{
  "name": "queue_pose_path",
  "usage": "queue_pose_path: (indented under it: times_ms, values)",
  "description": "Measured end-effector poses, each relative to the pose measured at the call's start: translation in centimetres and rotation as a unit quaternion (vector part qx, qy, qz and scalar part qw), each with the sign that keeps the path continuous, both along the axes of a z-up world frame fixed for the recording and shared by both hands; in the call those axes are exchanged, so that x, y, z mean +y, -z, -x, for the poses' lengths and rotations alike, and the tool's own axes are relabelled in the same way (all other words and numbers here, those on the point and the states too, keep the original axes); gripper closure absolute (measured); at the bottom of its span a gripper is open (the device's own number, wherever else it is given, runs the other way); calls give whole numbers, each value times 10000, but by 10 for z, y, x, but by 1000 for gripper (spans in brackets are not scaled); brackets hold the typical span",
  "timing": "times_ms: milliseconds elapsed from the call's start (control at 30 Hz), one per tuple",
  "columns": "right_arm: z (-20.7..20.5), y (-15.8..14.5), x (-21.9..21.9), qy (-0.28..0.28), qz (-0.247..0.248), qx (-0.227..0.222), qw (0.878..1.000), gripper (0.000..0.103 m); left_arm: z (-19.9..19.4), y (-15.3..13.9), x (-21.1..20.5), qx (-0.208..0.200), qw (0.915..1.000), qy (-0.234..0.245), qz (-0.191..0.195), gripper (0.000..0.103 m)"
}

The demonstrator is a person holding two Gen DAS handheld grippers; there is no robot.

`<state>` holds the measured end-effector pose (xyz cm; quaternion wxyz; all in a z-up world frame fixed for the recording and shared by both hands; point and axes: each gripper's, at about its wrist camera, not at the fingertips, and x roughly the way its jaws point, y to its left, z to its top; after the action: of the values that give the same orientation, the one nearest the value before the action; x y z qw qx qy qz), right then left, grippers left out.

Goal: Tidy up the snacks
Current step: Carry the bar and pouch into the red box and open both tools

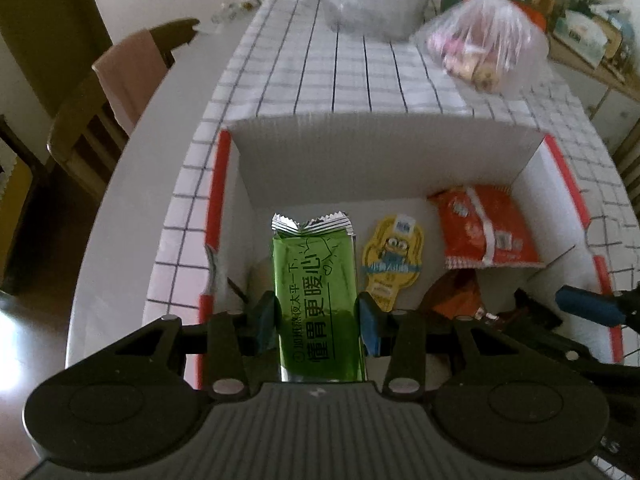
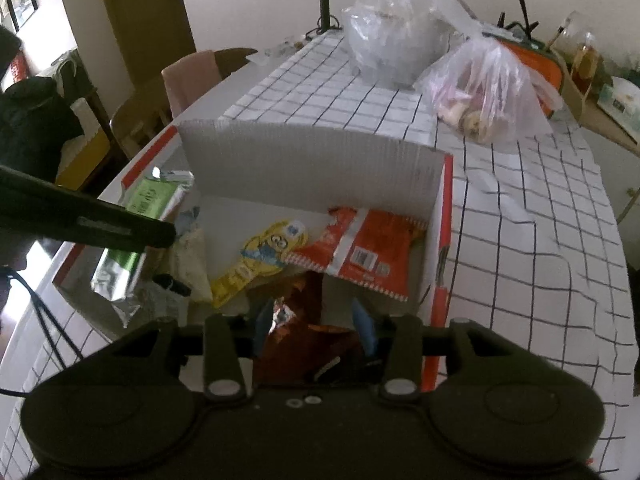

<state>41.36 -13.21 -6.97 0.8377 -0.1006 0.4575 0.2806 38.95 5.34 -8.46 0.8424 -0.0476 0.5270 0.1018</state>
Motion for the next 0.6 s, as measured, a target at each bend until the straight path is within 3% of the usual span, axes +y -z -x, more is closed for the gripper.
queue_pose_path:
  times_ms: [300, 600]
  values:
    - [3, 4, -1, -43, 3, 92, 9999, 52, 1, 11, -6, 97, 9999, 29, -3, 60]
    - [13, -5, -1, 54, -35, -42, 10000, 40, 20, -7, -4, -191, 9998, 39, 102, 47]
